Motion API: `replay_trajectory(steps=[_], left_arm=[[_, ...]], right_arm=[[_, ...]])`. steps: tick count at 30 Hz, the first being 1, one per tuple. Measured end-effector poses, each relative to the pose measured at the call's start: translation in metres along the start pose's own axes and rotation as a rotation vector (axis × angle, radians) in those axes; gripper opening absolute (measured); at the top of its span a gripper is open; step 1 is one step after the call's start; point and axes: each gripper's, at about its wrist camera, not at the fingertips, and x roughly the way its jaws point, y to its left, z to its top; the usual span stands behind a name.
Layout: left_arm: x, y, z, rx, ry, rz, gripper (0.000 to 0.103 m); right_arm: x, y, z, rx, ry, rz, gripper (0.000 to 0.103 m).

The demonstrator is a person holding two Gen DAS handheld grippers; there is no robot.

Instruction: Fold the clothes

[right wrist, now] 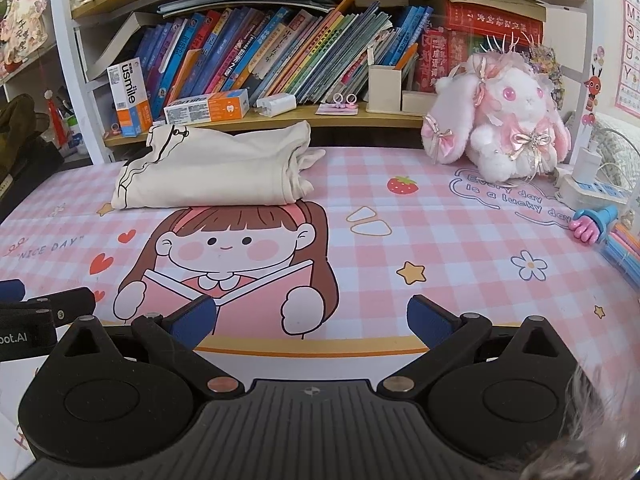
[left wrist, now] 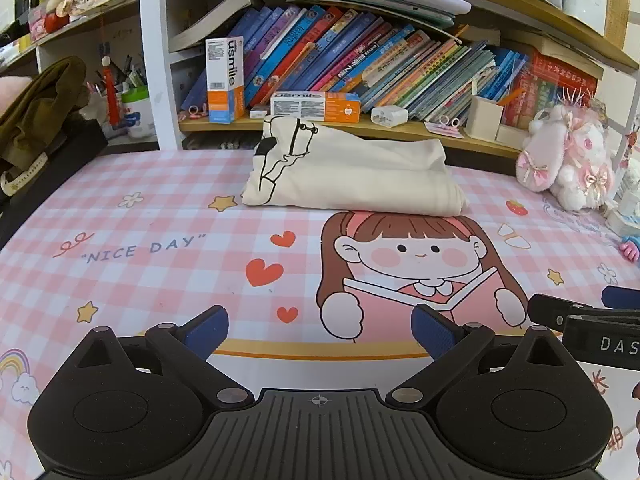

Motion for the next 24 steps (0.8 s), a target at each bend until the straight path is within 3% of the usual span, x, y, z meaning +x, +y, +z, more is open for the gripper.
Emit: replay_trajectory(steps=[24], left_arm=[[0.0076, 0.0007, 0.0006, -0.005, 0.018, -0.002, 0.099]], right_arm=[[0.0058, -0.0011, 0.0019, -0.002, 0.015, 0.003, 0.103]])
